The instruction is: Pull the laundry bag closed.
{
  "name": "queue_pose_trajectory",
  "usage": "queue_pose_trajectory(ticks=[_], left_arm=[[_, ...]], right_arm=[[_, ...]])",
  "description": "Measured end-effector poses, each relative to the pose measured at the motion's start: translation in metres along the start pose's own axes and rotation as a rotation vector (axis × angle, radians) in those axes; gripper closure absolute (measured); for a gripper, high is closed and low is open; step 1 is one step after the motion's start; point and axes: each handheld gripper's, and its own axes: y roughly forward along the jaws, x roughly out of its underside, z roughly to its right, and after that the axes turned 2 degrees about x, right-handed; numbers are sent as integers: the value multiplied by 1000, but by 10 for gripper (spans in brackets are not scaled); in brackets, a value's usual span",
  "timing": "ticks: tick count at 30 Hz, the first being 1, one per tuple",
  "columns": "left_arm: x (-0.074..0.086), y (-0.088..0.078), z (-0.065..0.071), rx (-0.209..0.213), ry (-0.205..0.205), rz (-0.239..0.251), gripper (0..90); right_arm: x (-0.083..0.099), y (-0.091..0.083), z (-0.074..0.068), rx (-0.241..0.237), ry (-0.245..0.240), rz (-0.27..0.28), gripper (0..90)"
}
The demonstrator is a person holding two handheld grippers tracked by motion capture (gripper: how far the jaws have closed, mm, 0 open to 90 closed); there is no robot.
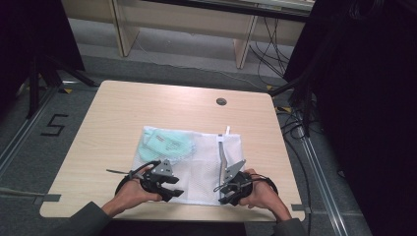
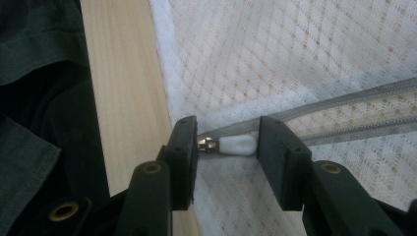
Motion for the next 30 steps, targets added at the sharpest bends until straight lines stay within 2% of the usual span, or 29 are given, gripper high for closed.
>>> queue_pose_trajectory(ticks=[2, 3, 4, 7, 8, 9, 12, 14, 16, 18, 19, 20, 22, 25, 27, 29, 30], left_arm=[[-2, 3, 4, 1, 26, 12, 695], [-2, 3, 4, 1, 26, 12, 766], [-7, 9, 9, 3, 74, 16, 805], [-14, 24, 13, 20, 78, 37, 875], [-14, 24, 13, 20, 78, 37, 890], [-18, 36, 15, 35, 69, 26, 895], [-21, 55, 14, 37, 76, -17, 896], [-22, 59, 13, 39, 67, -16, 897], [-25, 69, 10, 29, 63, -35, 897], [-25, 72, 8, 27, 75, -48, 897], [-25, 74, 7, 24, 73, -40, 897], [-25, 75, 8, 24, 49, -41, 897], [-26, 75, 6, 23, 80, -44, 897], [-26, 76, 6, 24, 53, -41, 897], [-26, 75, 5, 24, 63, -49, 898], [-26, 76, 6, 27, 53, -38, 897], [-26, 76, 6, 21, 68, -43, 897]], right_arm=[[0, 0, 0, 4, -2, -5, 604], [0, 0, 0, 4, -2, -5, 604], [0, 0, 0, 7, 0, -3, 605], [0, 0, 0, 7, -1, -4, 604], [0, 0, 0, 7, -1, -4, 604], [-1, 0, 0, 1, 0, 1, 605], [-1, 1, 0, -4, -2, 4, 599], [-1, 1, 0, -6, -2, 5, 599], [-1, 1, 1, -2, -3, 3, 599], [0, 1, 1, -5, -5, 6, 602], [0, 0, 1, -19, -11, 2, 605], [0, 0, 0, -15, -9, 1, 604], [0, -1, 0, -15, -10, 3, 610], [0, -3, 0, -12, -17, 11, 624], [1, -4, 0, -25, -15, 7, 629], [2, -4, 0, -22, -19, 13, 628], [2, -5, 0, -28, -20, 10, 628]])
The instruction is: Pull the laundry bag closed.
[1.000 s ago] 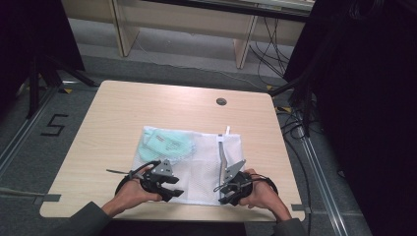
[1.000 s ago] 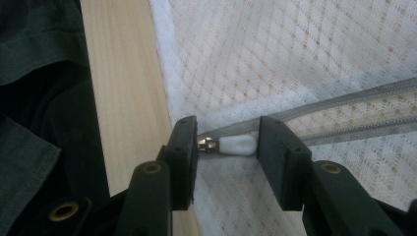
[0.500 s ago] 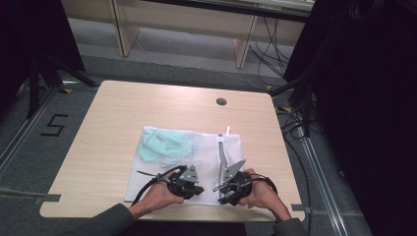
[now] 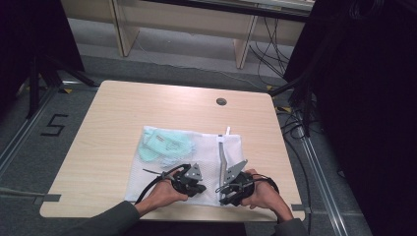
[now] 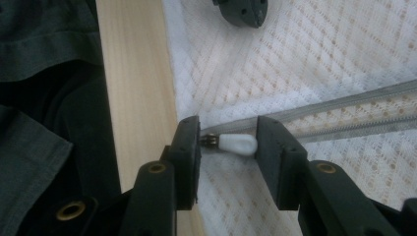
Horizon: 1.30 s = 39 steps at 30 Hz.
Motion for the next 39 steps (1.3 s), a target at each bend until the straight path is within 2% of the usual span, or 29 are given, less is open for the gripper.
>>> queue_pose_trajectory(ticks=[6, 12, 18, 19, 25, 28, 30, 32, 33, 35, 37, 39], left_arm=[[0, -1, -1, 0, 14, -10, 897], [0, 0, 0, 2, -16, 2, 897], [0, 0, -1, 3, -8, -6, 897], [0, 0, 0, 3, -20, 3, 896], [0, 0, 0, 3, -19, 4, 896], [0, 0, 0, 3, -17, 3, 896], [0, 0, -1, 6, 11, 1, 896], [0, 0, -1, 1, 9, -1, 896], [0, 0, 0, 1, 3, 1, 896], [0, -2, -1, -10, 27, -5, 891], [-1, -6, 0, -13, 33, 5, 873], [-4, -10, 2, 11, 27, 37, 837]], right_arm=[[0, -1, -2, -14, -5, 0, 678], [1, -4, -3, -23, -3, -14, 732], [5, -3, -3, -9, 0, -26, 779], [4, -5, -2, -23, -10, -22, 795], [3, -4, -3, -23, -6, -19, 837], [4, -5, -3, -31, -7, -18, 856], [4, -5, -3, -28, -6, -19, 864], [3, -6, -3, -19, -7, -16, 865], [2, -6, -3, -32, -7, -12, 865], [2, -7, -3, -31, 5, -7, 865], [2, -7, -3, -31, 5, -6, 866], [1, -9, -3, -18, 15, -2, 866]])
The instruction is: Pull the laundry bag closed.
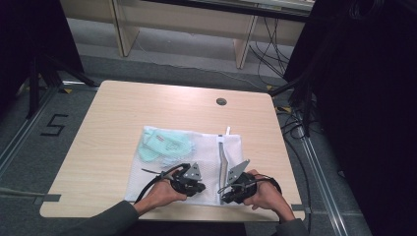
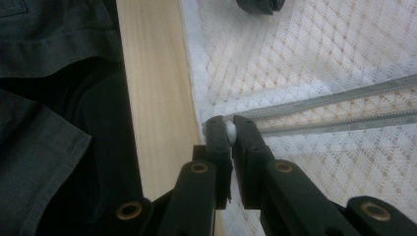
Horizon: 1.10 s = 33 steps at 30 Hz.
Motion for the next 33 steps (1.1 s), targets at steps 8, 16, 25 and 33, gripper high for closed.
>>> queue_pose_trajectory(ticks=[8, 16, 25, 33], left_arm=[[-4, 4, 27, 68, 19, 9, 583], [-5, 21, 38, 26, 50, 24, 576], [-6, 27, 40, -6, 118, 18, 783], [-8, 33, 41, -19, 115, -8, 736]], right_arm=[[0, -5, 4, 5, 18, 26, 866], [-2, -9, 4, 13, 40, 57, 866], [-2, -10, 6, 17, 38, 65, 866], [-3, -10, 3, 23, 89, 48, 866]])
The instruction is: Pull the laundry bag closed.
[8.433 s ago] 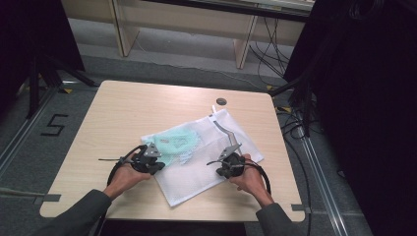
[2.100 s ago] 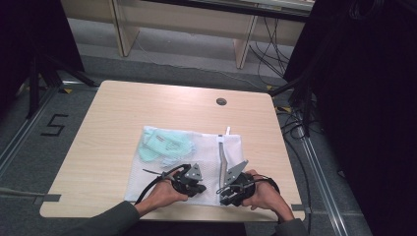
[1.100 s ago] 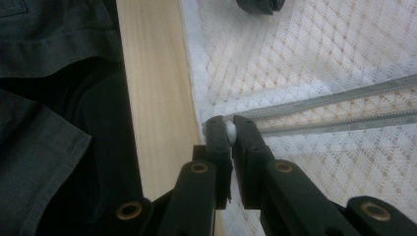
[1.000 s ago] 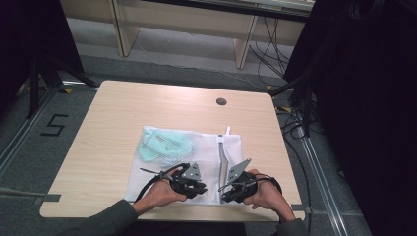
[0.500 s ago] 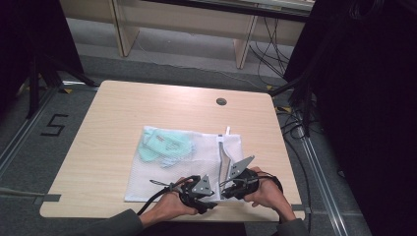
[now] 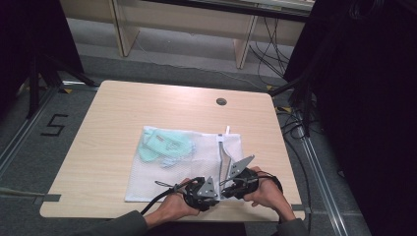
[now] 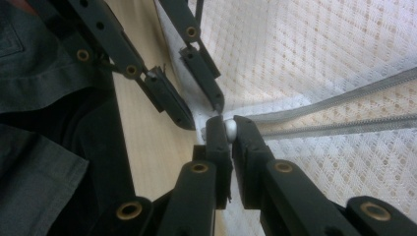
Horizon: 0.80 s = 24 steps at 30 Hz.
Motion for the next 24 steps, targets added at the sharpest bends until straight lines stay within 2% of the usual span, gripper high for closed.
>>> queue_pose_trajectory(ticks=[2, 3, 4, 5, 7, 8, 9, 10, 12, 14, 16, 17, 19, 20, 21, 23, 24], left_arm=[[-1, -1, 0, -3, 30, -15, 748], [-1, -2, -1, -5, 54, -33, 759], [-1, -2, -1, -9, 53, -27, 771], [-1, 0, 2, -14, 21, 6, 784], [-1, -1, 2, -18, 51, -3, 832], [-1, -2, 0, -10, 86, -33, 852], [-2, -1, 0, -10, 88, -32, 862], [-1, 1, 2, -18, 56, 1, 869], [-1, 0, 2, -18, 73, -6, 874], [-1, 0, 1, -24, 93, -5, 878], [-1, 0, 2, -23, 80, -2, 879], [-1, 0, 1, -23, 86, -6, 880], [-1, -1, 1, -10, 69, -7, 880], [0, 0, 1, -1, 44, 5, 881], [0, 0, 0, 4, 39, 3, 881], [0, -1, 0, -3, 46, -1, 882], [0, -2, -1, 1, 55, -13, 882]], right_arm=[[0, 0, 0, -3, 0, 5, 866], [-1, 1, 3, -2, -36, 19, 866], [-1, 1, 3, -5, -31, 18, 866], [-1, 1, 3, -4, -31, 18, 866], [-1, 0, 2, 6, -19, 18, 866], [-1, 0, 3, 3, -36, 24, 866], [-1, 0, 3, 3, -36, 24, 866], [-1, 0, 3, 5, -36, 24, 866], [-1, 0, 2, 12, -18, 15, 866], [-1, 0, 2, 19, -19, 15, 866], [-1, 0, 2, 25, -21, 13, 866], [-1, 0, 1, 19, 3, 5, 866], [0, 1, 1, 22, 5, 3, 866], [0, 1, 2, 19, 1, 4, 866], [-1, 3, 4, 19, -38, 15, 867], [-1, 3, 2, 21, 1, 4, 866], [-1, 3, 2, 22, 2, 4, 867]])
